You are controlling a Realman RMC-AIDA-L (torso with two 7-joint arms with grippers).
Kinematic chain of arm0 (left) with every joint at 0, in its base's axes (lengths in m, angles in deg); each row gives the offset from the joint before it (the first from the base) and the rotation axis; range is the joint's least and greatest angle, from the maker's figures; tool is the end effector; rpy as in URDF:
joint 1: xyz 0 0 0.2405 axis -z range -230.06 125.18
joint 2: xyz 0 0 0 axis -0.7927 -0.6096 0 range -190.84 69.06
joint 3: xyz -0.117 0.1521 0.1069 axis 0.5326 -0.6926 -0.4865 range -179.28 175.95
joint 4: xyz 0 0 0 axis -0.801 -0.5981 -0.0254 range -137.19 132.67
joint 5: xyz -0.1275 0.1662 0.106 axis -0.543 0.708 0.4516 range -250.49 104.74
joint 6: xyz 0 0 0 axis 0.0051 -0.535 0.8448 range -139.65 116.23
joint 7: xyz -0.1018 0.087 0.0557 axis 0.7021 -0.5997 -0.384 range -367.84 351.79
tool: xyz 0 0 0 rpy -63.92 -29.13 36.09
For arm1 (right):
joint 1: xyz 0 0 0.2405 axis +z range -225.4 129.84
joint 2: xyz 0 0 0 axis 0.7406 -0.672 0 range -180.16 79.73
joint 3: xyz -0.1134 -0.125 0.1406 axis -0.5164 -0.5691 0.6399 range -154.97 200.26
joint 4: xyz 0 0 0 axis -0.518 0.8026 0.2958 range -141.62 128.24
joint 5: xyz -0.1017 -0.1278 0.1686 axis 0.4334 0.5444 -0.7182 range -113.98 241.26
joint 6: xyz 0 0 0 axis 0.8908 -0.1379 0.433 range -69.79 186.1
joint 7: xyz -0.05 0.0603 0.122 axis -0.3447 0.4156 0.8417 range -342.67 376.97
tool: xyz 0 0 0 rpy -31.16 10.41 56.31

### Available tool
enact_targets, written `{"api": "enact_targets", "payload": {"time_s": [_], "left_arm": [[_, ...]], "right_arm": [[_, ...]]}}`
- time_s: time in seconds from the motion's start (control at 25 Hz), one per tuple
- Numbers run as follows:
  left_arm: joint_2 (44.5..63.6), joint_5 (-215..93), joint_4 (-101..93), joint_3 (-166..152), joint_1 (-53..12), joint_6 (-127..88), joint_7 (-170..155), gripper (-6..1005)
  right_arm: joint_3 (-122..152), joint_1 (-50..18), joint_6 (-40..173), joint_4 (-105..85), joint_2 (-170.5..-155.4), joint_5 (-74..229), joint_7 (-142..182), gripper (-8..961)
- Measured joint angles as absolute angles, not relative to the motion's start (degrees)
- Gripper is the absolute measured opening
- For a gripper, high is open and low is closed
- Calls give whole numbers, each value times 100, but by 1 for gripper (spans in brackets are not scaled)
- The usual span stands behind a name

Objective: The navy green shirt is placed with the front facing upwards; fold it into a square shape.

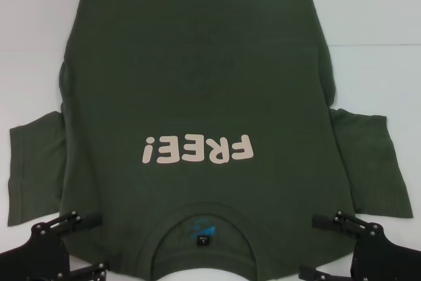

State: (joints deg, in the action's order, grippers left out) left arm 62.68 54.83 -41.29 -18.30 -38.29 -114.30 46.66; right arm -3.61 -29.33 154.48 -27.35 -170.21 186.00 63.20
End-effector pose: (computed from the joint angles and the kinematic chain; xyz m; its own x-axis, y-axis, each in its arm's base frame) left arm -0.3325 0.2123 0.0234 0.7851 0.2574 0.5634 0.4735 -0.8358 -0.2779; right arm 0.3124 0.2216 -0.0281 0.7729 -0.2151 -0.5970 -0.3932 -0.9007 -0.1845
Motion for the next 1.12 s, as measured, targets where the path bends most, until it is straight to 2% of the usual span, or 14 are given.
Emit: {"api": "enact_targets", "payload": {"time_s": [0.68, 0.84, 1.04, 1.12], "left_arm": [[6248, 5425, -4130, -1703, -3805, -11577, 4924, 797], [6087, 5411, -4149, -1386, -3651, -11910, 6061, 797], [5753, 5483, -4557, -1269, -3371, -12114, 8136, 797], [5697, 5529, -4641, -1269, -3320, -12053, 8473, 797]], "right_arm": [[-354, -2942, 15449, -2735, -17027, 18580, 6321, 943], [-355, -2942, 15462, -2734, -17023, 18580, 6346, 943], [-346, -2942, 15483, -2735, -17018, 18580, 6363, 942], [-346, -2942, 15499, -2734, -17018, 18581, 6368, 942]]}}
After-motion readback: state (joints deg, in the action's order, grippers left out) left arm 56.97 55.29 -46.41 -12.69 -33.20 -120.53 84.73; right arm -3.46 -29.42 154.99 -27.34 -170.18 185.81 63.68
